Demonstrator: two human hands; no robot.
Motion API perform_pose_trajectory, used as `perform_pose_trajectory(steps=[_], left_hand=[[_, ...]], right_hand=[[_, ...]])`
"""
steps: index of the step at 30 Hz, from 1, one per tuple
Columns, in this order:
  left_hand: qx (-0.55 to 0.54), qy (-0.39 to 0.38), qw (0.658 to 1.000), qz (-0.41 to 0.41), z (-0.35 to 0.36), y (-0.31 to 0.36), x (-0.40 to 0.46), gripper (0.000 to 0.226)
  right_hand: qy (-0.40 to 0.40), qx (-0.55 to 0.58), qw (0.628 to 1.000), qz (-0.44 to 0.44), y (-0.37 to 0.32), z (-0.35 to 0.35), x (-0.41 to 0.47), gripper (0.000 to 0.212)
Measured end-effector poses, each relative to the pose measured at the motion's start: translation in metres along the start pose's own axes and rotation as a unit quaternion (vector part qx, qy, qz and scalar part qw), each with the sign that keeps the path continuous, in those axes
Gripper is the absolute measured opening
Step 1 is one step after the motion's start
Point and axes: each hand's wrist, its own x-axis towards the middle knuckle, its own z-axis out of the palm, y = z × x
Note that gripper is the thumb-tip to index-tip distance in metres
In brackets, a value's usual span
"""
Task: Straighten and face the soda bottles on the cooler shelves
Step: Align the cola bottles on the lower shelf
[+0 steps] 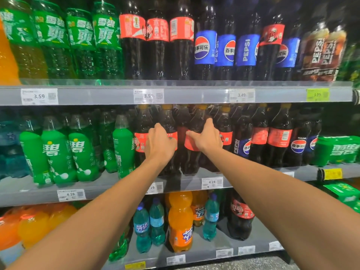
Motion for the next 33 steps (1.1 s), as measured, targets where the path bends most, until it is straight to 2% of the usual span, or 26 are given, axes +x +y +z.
perform_pose_trajectory(steps=[1, 4, 6, 10, 13, 20, 25, 33], left_hand=[[0.016, -0.002, 1.000, -0.007, 0.002, 0.004, -0.001, 0.051], [0.041, -0.012, 0.998, -0.041, 0.011, 0.012, 0.001, 0.074], [0.053, -0.007, 0.996, -0.066, 0.017, 0.012, 0.007, 0.080], [0.056, 0.010, 0.996, -0.068, 0.031, 0.013, 0.008, 0.074], [0.050, -0.006, 0.997, -0.060, 0.045, 0.021, 0.003, 0.077], [0.036, -0.035, 0.990, -0.130, 0.056, 0.023, 0.018, 0.065], [-0.012, -0.015, 0.995, -0.095, 0.062, 0.014, 0.014, 0.055], [-0.060, -0.049, 0.995, -0.058, 0.066, 0.010, 0.015, 0.052]], right_hand=[[0.000, -0.014, 1.000, 0.001, 0.001, 0.000, 0.003, 0.063], [0.009, -0.044, 0.999, -0.003, 0.005, 0.000, 0.010, 0.064], [0.015, -0.051, 0.999, -0.006, 0.009, -0.003, 0.012, 0.067], [0.028, -0.070, 0.997, -0.030, 0.011, -0.006, 0.011, 0.062], [0.043, -0.078, 0.995, -0.047, 0.011, -0.008, 0.009, 0.059], [0.007, -0.069, 0.995, -0.066, 0.014, -0.018, 0.012, 0.054], [0.022, -0.101, 0.992, -0.069, 0.015, -0.020, 0.011, 0.056], [0.013, -0.158, 0.984, -0.079, 0.013, -0.023, 0.010, 0.060]])
